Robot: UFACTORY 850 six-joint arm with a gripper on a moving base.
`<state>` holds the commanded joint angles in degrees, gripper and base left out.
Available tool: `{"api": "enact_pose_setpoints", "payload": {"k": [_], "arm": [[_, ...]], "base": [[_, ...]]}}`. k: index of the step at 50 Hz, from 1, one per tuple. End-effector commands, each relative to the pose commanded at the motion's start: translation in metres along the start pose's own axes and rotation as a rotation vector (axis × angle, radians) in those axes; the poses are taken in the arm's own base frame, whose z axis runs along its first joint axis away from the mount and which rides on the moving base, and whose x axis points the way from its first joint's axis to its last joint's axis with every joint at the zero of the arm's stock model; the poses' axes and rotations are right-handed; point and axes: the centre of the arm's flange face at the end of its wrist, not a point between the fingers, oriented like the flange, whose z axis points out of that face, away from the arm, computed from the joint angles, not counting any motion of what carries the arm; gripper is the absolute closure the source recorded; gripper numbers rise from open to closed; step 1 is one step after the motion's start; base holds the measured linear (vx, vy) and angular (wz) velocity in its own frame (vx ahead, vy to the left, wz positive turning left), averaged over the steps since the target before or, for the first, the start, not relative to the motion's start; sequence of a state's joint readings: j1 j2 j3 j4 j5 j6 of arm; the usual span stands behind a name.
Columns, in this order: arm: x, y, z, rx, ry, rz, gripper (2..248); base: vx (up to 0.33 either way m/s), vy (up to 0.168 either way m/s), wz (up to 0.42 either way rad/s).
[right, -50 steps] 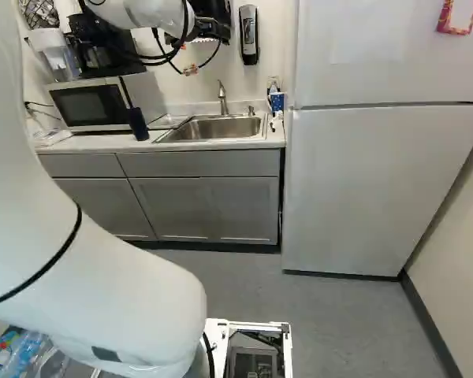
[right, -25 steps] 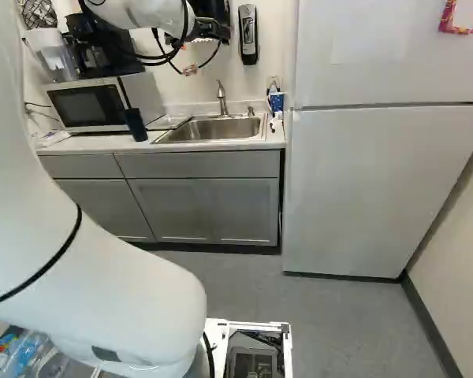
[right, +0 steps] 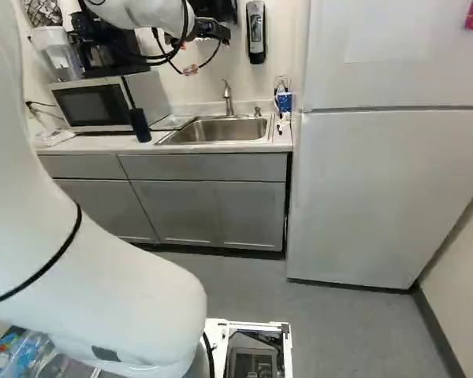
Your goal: Rinse the cup and place it in the tray
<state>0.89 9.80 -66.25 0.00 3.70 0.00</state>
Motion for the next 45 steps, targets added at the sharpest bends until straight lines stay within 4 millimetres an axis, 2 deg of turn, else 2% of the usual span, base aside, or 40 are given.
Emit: {"api": "enact_pose_setpoints", "payload": {"k": [45], "arm": [[0.0000,0.0000,0.0000,0.000,0.000,0.000,3]], "base": [[0.057,0.025,0.160]]}}
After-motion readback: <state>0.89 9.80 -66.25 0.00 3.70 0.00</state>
